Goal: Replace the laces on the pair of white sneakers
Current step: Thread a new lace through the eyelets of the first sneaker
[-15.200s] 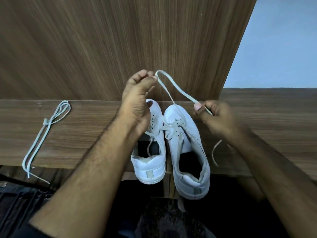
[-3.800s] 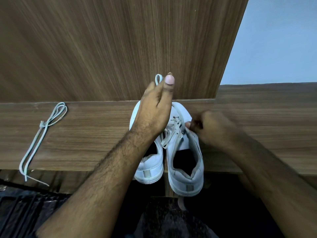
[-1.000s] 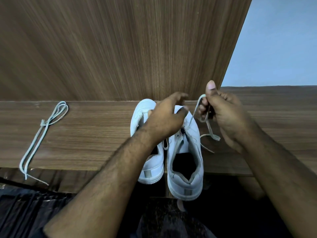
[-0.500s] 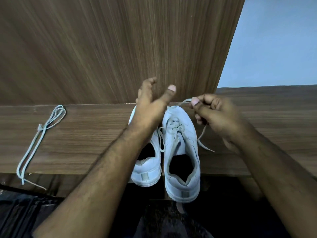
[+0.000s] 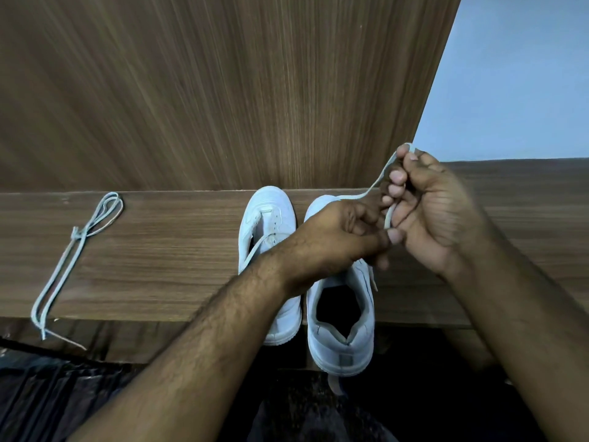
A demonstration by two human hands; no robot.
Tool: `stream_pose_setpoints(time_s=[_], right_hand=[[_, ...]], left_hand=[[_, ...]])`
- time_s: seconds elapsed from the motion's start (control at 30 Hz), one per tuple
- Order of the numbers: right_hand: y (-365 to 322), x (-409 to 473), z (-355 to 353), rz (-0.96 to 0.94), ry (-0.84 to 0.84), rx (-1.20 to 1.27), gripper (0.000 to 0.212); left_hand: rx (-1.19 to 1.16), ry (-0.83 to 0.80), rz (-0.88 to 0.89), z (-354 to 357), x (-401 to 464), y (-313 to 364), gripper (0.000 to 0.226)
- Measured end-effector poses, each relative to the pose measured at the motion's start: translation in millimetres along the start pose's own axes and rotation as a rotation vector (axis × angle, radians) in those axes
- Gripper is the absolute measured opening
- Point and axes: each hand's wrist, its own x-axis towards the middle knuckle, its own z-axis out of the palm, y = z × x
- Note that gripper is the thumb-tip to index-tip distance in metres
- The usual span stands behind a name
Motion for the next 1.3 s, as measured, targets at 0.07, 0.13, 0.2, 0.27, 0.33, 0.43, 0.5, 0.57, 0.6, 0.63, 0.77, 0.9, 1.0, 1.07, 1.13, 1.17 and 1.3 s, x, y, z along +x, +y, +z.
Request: stream_pose_setpoints(time_s=[0.07, 0.13, 0.2, 0.27, 0.33, 0.43, 0.5, 0.57, 0.6, 0.63, 0.77, 0.9, 1.0, 1.07, 1.13, 1.17, 1.3], right_hand=[[-0.8, 1.0, -0.8, -0.001, 0.008, 0.059, 0.016], [-2.5, 1.6, -2.0, 0.004, 0.015, 0.106, 0.018], [-3.6, 2.2, -3.6, -0.003, 0.054, 0.076, 0.019], [-0.9, 4.4, -7.6, -0.014, 0.129, -0.071, 0.021], [5.5, 8.4, -15.5, -0.026, 0.198, -0.339, 0.022], [13.4, 11.9, -30.3, -0.042, 0.182, -0.866, 0.016], [12.2, 8.2, -34.4, -0.071, 0.101, -1.318, 0.017], [12.1, 0.6, -31.1, -0.061, 0.087, -1.764, 0.027], [13.2, -2.2, -28.0, -0.053, 0.093, -1.880, 0.037], [14.2, -5.0, -23.8, -0.088, 0.088, -1.898, 0.043], [20.2, -11.5, -5.6, -0.431, -0.153, -1.556, 0.026], [27.5, -13.1, 1.2, -0.301, -0.298, -1.380, 0.026], [27.9, -6.5, -8.4, -0.235, -0.224, -1.435, 0.019], [23.9, -3.8, -15.1, -0.226, -0.127, -1.549, 0.016], [20.5, -0.6, -23.6, -0.190, -0.061, -1.645, 0.019], [19.5, 0.9, -27.0, -0.155, -0.055, -1.662, 0.020], [25.0, -1.4, -21.9, -0.123, -0.236, -1.548, 0.011]], left_hand=[[0.023, -0.015, -0.054, -0.1, 2.5, -3.1, 0.032], [0.030, -0.011, -0.071, -0.7, 2.3, -3.5, 0.031], [0.043, 0.005, -0.056, -3.4, 1.6, -3.1, 0.028], [0.039, 0.080, -0.035, -8.6, 1.1, -1.6, 0.028], [0.000, 0.210, -0.033, -15.7, 0.8, 1.3, 0.027], [-0.122, 0.372, -0.054, -28.1, 1.3, 0.0, 0.028], [0.107, 0.456, -0.043, -35.3, 3.1, -8.7, 0.032], [0.432, 0.474, -0.017, -38.5, 3.5, -16.2, 0.031], [0.510, 0.455, -0.006, -37.4, 2.7, -17.5, 0.030], [0.526, 0.433, 0.011, -34.8, 2.1, -17.2, 0.030], [0.458, 0.377, 0.065, -26.6, 3.6, -13.1, 0.030], [0.369, 0.253, 0.065, -26.9, 3.1, -15.6, 0.031], [0.327, 0.291, 0.021, -33.9, 1.8, -17.3, 0.009], [0.339, 0.367, 0.002, -42.3, 1.5, -17.7, 0.007], [0.368, 0.419, 0.002, -48.7, 0.8, -18.2, 0.010], [0.369, 0.425, -0.003, -49.7, 0.1, -18.3, 0.012], [0.369, 0.400, -0.011, -41.1, -1.3, -18.9, 0.008]])
